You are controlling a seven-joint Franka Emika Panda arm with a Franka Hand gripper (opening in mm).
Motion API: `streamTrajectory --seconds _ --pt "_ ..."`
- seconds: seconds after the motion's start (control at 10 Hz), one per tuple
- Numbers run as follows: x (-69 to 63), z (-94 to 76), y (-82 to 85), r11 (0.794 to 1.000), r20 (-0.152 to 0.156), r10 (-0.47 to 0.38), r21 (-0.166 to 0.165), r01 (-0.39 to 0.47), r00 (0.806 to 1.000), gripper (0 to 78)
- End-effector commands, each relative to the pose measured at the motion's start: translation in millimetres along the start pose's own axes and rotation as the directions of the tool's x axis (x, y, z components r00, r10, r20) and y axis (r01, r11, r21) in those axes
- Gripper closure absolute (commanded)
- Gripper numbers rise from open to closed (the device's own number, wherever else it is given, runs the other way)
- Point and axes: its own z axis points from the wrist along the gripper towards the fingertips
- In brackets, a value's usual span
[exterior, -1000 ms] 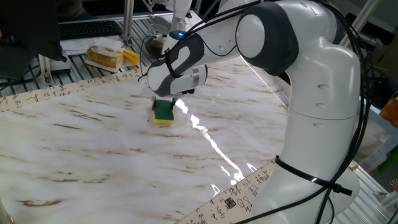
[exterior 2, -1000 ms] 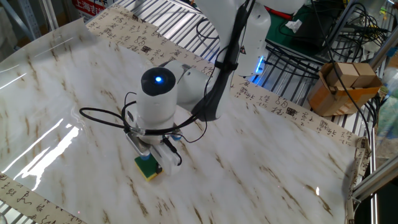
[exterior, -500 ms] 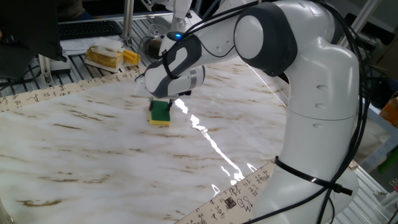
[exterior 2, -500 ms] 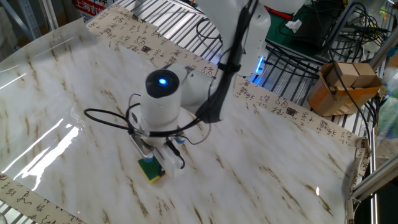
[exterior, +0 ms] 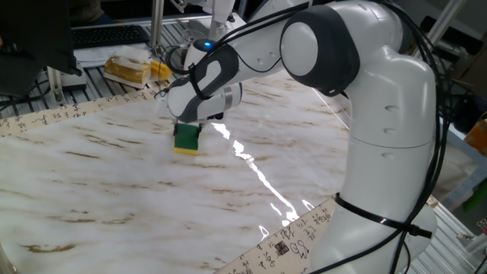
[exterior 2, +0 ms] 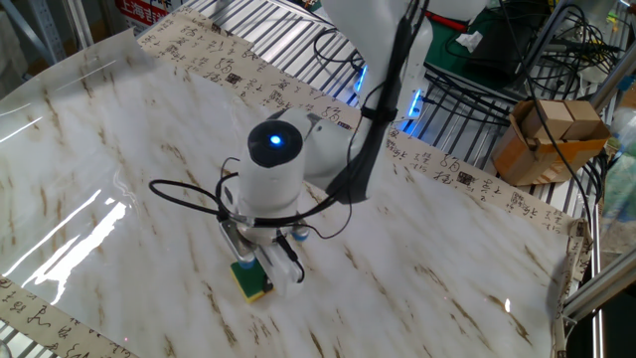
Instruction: Clean the tabletop with a sponge
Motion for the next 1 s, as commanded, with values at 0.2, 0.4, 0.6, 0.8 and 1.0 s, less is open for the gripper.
streamTrajectory --seconds 0.2,0.4,0.6,0.8,1.0 --pt "3.2 5.2 12.5 0.999 0.013 0.042 -0.013 -0.042 0.999 76.4" --pt "5.3 4.2 17.5 0.998 0.009 0.059 -0.015 -0.059 0.998 76.4" --pt "9.9 -1.4 21.5 0.997 -0.011 0.076 -0.015 -0.076 0.997 76.4" --pt "10.9 -10.7 19.2 0.998 -0.040 0.069 -0.004 -0.069 0.997 76.4" --pt "12.6 -26.1 13.0 0.999 -0.075 0.054 0.006 -0.054 0.996 76.4"
